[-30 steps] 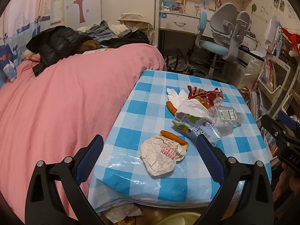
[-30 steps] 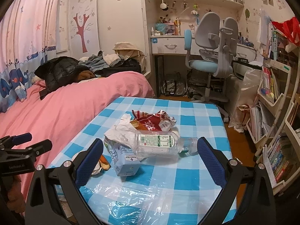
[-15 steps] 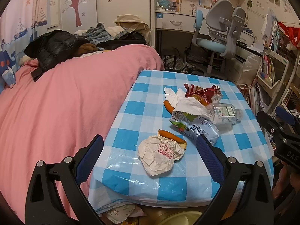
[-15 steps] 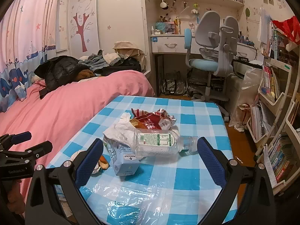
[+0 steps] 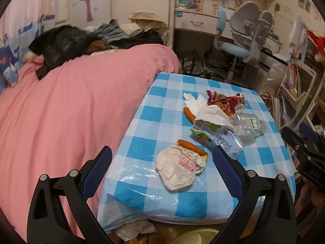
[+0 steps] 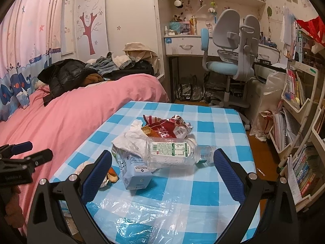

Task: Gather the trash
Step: 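Lower the left tool onto the crumpled white paper wrapper and close it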

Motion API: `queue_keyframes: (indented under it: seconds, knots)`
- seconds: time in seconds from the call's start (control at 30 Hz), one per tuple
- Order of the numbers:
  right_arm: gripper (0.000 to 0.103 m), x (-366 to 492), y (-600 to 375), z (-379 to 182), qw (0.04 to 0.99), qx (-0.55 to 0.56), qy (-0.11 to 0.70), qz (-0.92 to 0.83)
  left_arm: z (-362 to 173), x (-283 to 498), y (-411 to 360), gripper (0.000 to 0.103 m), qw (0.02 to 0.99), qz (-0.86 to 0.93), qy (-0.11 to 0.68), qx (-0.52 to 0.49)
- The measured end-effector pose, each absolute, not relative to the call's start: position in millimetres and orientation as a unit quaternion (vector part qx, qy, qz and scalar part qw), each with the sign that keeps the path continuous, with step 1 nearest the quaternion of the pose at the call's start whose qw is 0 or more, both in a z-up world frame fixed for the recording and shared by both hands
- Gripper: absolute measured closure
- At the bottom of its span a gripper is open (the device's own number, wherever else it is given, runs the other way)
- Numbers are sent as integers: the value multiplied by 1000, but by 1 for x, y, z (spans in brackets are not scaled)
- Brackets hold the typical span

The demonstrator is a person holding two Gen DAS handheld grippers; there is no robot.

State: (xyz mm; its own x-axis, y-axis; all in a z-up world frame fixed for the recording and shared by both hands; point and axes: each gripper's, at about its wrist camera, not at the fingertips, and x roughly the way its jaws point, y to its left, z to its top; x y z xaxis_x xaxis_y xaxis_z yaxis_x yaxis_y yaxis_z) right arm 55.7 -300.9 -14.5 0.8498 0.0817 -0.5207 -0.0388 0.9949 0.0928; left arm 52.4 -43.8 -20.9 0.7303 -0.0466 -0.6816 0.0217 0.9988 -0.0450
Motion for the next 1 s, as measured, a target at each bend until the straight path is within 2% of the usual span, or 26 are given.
queue_keyframes:
  seconds: [0.53,1.0]
  knots:
    - [7,74,-317,-38,936,68,342,55,-54,73,-20,8,897,-24,441,-34]
    - [7,94,-312,-64,902,110,405,100,-101,95,-82,8,873,-31,481,78]
